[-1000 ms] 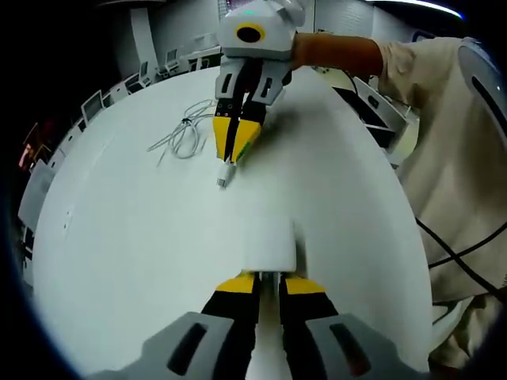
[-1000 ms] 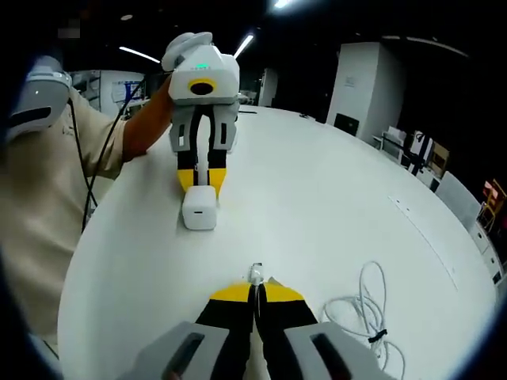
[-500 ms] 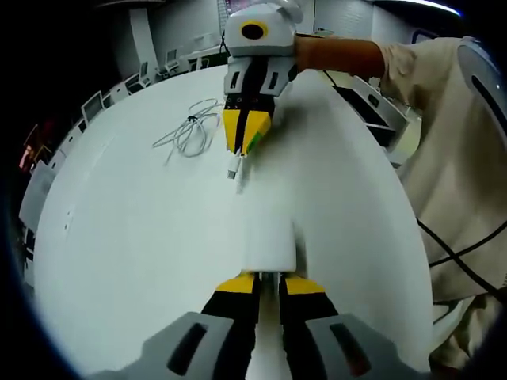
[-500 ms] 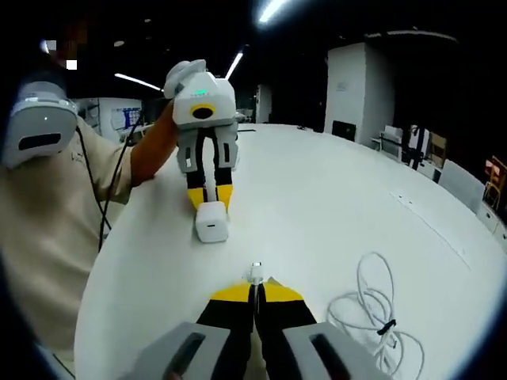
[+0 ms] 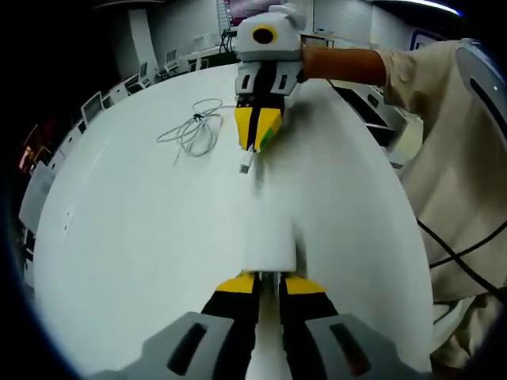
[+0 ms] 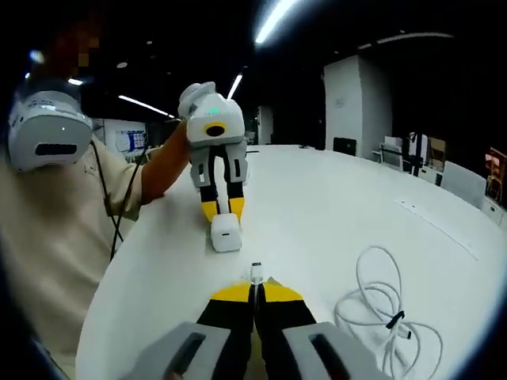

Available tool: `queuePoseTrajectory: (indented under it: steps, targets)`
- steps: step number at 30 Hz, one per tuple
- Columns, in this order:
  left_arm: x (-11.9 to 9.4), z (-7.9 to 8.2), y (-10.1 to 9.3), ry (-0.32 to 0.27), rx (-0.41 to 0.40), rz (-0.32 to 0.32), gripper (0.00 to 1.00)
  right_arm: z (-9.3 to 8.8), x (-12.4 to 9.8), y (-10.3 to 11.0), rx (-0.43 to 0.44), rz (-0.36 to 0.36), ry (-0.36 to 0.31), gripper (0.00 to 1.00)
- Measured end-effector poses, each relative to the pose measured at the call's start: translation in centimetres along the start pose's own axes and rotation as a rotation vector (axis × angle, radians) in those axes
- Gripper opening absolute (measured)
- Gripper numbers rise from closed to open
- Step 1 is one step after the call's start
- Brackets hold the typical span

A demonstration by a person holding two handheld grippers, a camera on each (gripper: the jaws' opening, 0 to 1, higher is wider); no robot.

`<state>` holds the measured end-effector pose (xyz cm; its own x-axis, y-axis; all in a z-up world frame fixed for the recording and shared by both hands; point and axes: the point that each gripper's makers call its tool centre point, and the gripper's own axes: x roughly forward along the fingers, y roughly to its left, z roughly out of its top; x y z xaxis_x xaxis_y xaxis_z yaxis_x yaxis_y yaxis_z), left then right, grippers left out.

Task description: Plug the desk Type‑C cable into the charger adapter.

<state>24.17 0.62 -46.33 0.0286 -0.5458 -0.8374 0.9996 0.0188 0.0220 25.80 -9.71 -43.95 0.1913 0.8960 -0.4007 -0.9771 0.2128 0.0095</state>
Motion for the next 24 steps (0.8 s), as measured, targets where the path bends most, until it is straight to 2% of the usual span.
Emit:
queuePoseTrajectory:
  steps: [10,14,24]
  targets:
    - [0.0,0.0,0.0,0.005,0.013,0.007,0.11,-0.2,0.1,0.6,0.014,0.023,-0.032,0.04]
    - [0.0,0.1,0.0,0.012,0.014,0.013,0.11,0.6,0.0,0.8,0.037,0.038,-0.074,0.04]
    - [0.0,0.1,0.0,0.028,0.021,0.011,0.11,1.3,0.6,1.8,0.009,0.065,-0.081,0.04]
